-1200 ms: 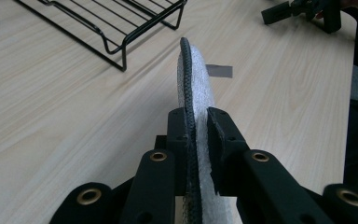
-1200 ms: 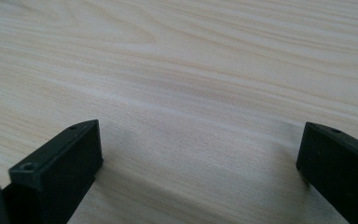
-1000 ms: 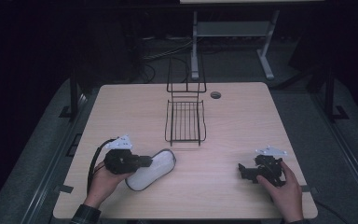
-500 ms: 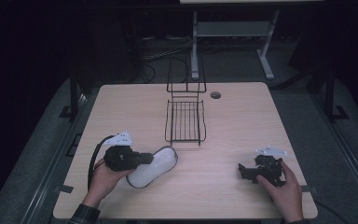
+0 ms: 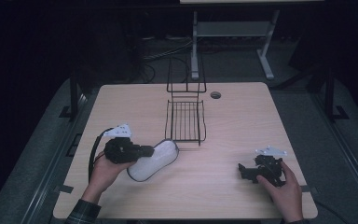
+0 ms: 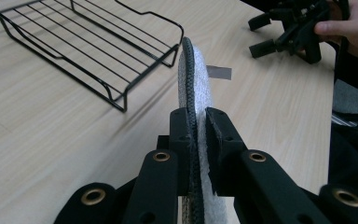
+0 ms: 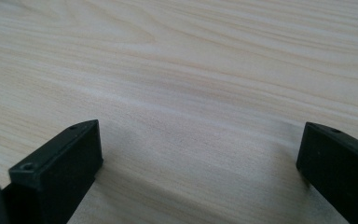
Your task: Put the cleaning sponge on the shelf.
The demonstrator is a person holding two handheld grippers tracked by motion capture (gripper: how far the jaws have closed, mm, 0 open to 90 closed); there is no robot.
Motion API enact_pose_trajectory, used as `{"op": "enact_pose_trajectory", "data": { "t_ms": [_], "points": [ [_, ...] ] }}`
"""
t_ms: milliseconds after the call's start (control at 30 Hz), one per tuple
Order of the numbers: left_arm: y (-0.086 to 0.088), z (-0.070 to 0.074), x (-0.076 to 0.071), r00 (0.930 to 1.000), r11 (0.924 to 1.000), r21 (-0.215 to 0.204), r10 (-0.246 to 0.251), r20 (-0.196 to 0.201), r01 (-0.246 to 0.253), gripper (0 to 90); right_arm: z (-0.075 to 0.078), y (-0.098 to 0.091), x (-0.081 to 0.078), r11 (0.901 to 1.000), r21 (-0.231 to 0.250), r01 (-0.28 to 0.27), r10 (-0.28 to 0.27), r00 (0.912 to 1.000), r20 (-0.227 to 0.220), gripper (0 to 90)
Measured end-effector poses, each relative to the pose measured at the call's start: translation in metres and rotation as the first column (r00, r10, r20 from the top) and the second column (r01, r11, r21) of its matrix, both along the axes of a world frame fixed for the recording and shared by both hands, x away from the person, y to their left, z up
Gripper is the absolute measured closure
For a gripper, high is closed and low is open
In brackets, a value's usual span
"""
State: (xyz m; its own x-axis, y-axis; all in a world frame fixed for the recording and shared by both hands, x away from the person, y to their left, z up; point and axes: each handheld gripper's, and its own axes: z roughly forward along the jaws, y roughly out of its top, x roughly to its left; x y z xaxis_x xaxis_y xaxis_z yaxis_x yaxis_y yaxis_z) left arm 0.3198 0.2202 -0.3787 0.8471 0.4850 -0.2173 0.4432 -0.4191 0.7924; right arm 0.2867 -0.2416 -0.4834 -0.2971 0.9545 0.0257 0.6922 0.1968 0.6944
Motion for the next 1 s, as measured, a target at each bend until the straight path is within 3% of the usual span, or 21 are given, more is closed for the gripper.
{"op": "enact_pose_trajectory", "data": {
  "t_ms": [367, 1000],
  "points": [
    [-0.001, 0.011, 0.016, 0.9995, 0.9999, -0.003, 0.015, 0.027, -0.015, 81.1, 0.000, 0.000, 0.000, 1.0000, 0.001, 0.001, -0.001, 1.0000, 0.000, 0.0],
    [-0.002, 0.016, 0.046, 0.9985, 0.9985, -0.020, 0.052, 0.018, -0.052, 81.2, 0.000, 0.000, 0.000, 1.0000, 0.001, 0.000, 0.000, 1.0000, 0.000, 0.0]
  ]
}}
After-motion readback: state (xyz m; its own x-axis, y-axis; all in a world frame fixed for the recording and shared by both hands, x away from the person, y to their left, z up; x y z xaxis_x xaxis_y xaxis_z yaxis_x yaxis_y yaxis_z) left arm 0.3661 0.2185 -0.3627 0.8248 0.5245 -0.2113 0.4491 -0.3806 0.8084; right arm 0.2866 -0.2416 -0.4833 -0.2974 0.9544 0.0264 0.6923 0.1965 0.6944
